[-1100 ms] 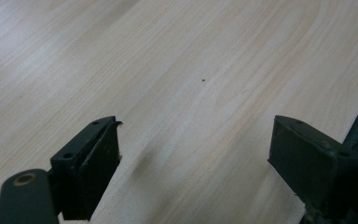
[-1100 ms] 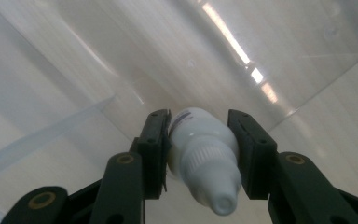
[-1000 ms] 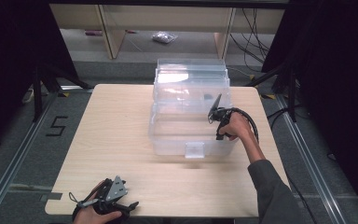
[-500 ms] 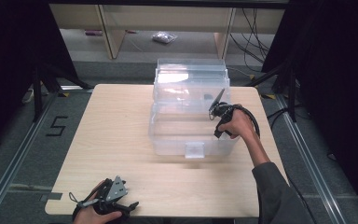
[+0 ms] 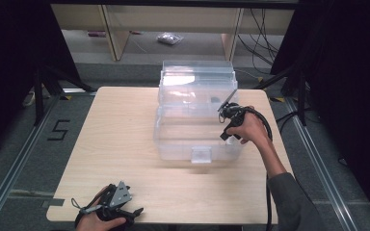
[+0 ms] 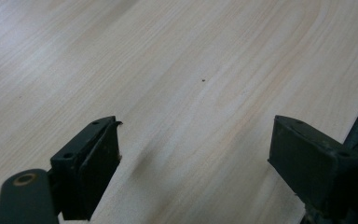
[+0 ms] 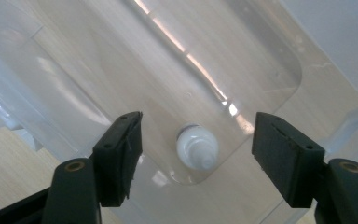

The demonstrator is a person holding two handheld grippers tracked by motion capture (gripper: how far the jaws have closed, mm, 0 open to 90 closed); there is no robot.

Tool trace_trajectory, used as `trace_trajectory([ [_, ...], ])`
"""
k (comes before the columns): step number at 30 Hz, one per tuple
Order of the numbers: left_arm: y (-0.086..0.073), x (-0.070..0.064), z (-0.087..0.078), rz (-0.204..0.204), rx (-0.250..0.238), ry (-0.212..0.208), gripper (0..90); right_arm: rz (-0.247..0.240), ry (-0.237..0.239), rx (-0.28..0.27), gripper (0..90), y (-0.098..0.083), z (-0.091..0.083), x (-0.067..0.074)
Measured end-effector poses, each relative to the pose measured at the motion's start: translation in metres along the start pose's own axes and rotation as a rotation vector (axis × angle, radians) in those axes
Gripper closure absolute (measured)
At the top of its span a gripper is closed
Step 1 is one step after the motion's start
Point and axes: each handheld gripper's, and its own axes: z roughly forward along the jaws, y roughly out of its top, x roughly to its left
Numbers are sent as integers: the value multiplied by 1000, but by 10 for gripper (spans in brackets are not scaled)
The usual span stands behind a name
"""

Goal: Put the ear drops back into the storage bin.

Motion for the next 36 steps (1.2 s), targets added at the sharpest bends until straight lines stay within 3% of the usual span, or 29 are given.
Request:
trace_trajectory([
  [1,0,0,0,5,5,-3,156,32,18,-13,324,-1,-1,2],
  [2,0,2,-2,26,23,-12,156,16,26,-25,321,-1,-2,1],
  [3,0,1,-1,7,19,-9,156,32,29,-27,317,-2,-3,2],
  [7,0,2,-1,25,23,-11,156,35,30,-38,303,-4,-6,4],
  [12,0,2,-1,21,20,-12,156,36,33,-63,297,-6,-13,7],
  [14,0,1,-1,0,15,-9,156,31,36,-81,296,-7,-16,9],
  [16,0,2,-2,23,20,-12,156,19,32,-86,287,-8,-18,10],
  [18,0,2,-1,21,21,-11,156,20,32,-97,280,-9,-21,13],
  [20,0,0,-1,-3,12,-8,156,29,33,-108,278,-9,-24,16],
  [21,0,1,-2,22,20,-11,156,22,31,-112,277,-10,-25,17],
  [23,0,2,-2,24,23,-12,156,28,38,-124,272,-10,-26,18],
  [25,0,1,-1,7,19,-8,156,25,44,-146,263,-11,-27,20],
  [27,0,2,-2,26,22,-9,156,20,47,-158,262,-13,-28,23],
  [28,0,1,-1,7,22,-11,156,17,46,-164,256,-14,-29,24],
  [31,0,1,-2,9,19,-8,156,11,55,-190,250,-17,-31,28],
  [32,0,2,-2,29,24,-8,156,13,49,-193,250,-18,-31,29],
  [36,0,1,-1,11,21,-9,156,6,56,-222,250,-22,-34,34],
])
